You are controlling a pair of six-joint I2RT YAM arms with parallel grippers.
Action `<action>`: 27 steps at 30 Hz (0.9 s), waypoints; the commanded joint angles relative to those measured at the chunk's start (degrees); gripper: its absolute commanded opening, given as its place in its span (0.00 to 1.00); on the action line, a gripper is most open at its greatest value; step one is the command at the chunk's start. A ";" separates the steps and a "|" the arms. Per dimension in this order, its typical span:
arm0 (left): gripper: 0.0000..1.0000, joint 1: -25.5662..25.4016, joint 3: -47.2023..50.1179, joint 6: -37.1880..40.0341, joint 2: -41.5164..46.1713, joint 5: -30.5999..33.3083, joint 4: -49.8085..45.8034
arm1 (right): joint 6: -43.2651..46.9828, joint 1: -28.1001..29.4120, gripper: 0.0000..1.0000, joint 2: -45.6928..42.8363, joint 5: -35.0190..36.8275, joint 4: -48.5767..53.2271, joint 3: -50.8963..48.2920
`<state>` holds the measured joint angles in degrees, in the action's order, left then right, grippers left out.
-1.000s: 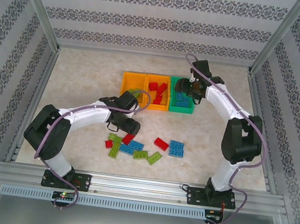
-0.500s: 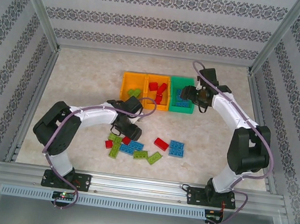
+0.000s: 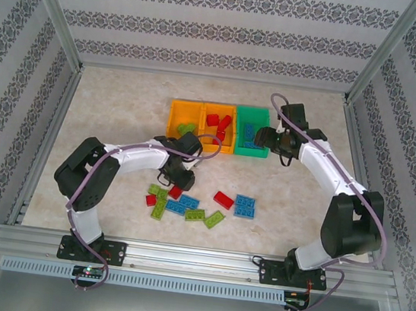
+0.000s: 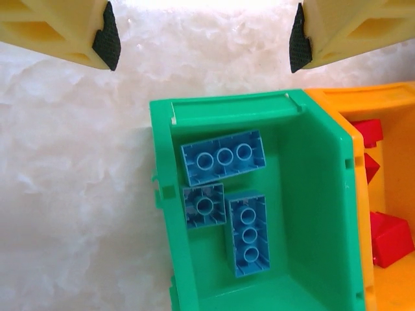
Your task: Sort the legos into containers by color
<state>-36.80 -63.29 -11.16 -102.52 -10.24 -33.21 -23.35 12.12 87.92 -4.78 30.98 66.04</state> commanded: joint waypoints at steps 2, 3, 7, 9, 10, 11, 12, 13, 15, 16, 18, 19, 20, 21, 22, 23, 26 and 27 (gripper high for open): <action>0.26 -0.73 -4.04 -1.82 -0.23 3.51 -1.44 | 4.18 0.82 0.72 -4.24 -0.41 -1.86 -4.31; 0.26 -0.73 -5.25 -2.17 -0.05 3.89 -1.50 | 5.06 1.35 0.72 -5.29 -1.02 -2.83 -5.98; 0.26 -0.56 -11.33 -2.72 -0.45 4.78 -1.83 | 6.68 3.00 0.73 -8.55 -4.81 -5.97 -11.19; 0.26 -0.26 -15.31 -3.14 -1.55 5.51 -2.22 | 7.90 4.60 0.73 -9.75 -6.42 -6.93 -13.37; 0.26 0.11 -17.64 -3.55 -2.44 5.78 -2.59 | 8.78 5.63 0.73 -10.25 -6.91 -7.22 -14.51; 0.26 0.60 -20.04 -4.00 -3.53 6.09 -2.94 | 9.76 7.16 0.73 -10.69 -6.72 -7.49 -15.52; 0.26 1.03 -22.36 -4.49 -4.59 6.31 -3.33 | 10.32 8.30 0.73 -11.02 -6.25 -7.68 -16.17; 0.26 1.64 -25.17 -4.86 -6.09 6.12 -3.97 | 11.35 10.09 0.73 -11.54 -5.57 -8.18 -17.28; 0.25 2.57 -31.75 -4.80 -9.78 5.85 -6.58 | 12.55 12.99 0.73 -12.03 -4.99 -8.93 -18.85; 0.25 2.82 -34.44 -4.55 -11.33 5.78 -7.84 | 12.86 14.01 0.73 -12.12 -5.06 -9.16 -19.46; 0.25 3.42 -39.94 -3.76 -14.99 6.10 -9.60 | 13.04 16.13 0.74 -12.41 -5.55 -9.75 -20.63; 0.25 3.84 -42.09 -3.78 -16.52 5.68 -10.44 | 13.16 16.70 0.74 -12.63 -6.25 -10.44 -21.21; 0.25 4.32 -44.34 -4.20 -18.21 5.00 -10.91 | 13.22 17.60 0.74 -12.87 -6.52 -11.18 -21.83; 0.25 5.07 -46.14 -4.92 -19.69 4.35 -11.20 | 13.17 18.36 0.75 -13.20 -6.01 -11.92 -22.45; 0.25 5.67 -47.47 -5.58 -20.82 3.80 -11.21 | 13.11 18.75 0.76 -13.45 -6.13 -12.25 -22.85; 0.27 6.28 -48.69 -6.45 -21.96 3.44 -11.18 | 13.07 19.11 0.76 -13.70 -6.67 -12.60 -23.25; 0.29 7.75 -51.66 -8.13 -24.58 1.86 -10.27 | 13.74 20.54 0.77 -13.76 -9.40 -12.75 -23.90; 0.29 8.03 -52.65 -8.57 -25.30 1.42 -9.83 | 13.87 21.27 0.78 -13.49 -9.91 -12.34 -23.85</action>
<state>-30.28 -112.44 -16.82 -126.02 -6.92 -40.58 -11.22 31.94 75.35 -11.68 19.99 43.09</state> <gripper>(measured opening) 0.325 0.778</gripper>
